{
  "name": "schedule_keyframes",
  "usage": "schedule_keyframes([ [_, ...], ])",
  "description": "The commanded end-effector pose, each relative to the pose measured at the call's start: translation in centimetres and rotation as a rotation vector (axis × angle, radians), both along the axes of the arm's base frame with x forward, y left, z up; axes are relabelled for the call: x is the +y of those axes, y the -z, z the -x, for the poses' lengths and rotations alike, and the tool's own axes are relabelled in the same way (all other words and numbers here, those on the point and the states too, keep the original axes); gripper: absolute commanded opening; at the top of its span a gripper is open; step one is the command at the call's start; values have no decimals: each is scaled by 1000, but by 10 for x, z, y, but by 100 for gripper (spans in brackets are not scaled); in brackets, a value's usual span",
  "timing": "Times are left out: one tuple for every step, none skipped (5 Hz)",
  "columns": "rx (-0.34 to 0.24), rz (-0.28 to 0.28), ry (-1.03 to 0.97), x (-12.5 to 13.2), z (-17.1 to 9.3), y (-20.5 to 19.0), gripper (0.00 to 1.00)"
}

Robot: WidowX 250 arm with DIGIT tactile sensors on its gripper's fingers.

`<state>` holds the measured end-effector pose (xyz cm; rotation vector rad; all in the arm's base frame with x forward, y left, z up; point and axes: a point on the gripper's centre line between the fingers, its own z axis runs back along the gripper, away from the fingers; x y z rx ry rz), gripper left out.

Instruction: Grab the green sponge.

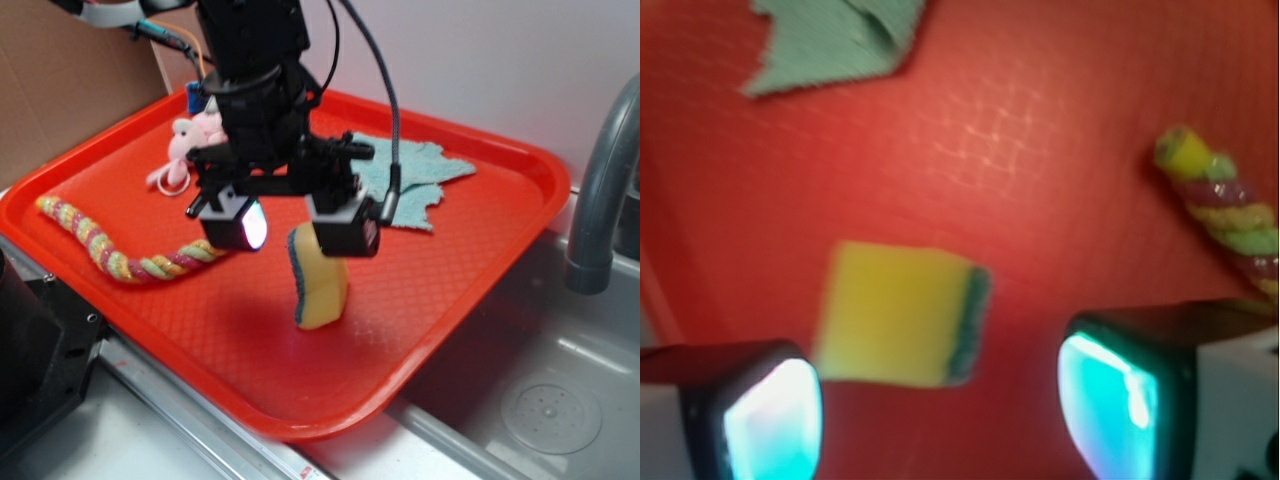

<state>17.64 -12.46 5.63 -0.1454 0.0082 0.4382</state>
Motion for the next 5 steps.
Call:
schedule_keyframes([
  [-21, -1, 37, -28, 23, 23, 88],
  [-15, -2, 55, -29, 38, 28, 30],
  [-70, 45, 157, -22, 46, 16, 100],
  [-70, 45, 157, -22, 46, 16, 100],
  [-70, 45, 157, -22, 46, 16, 100],
])
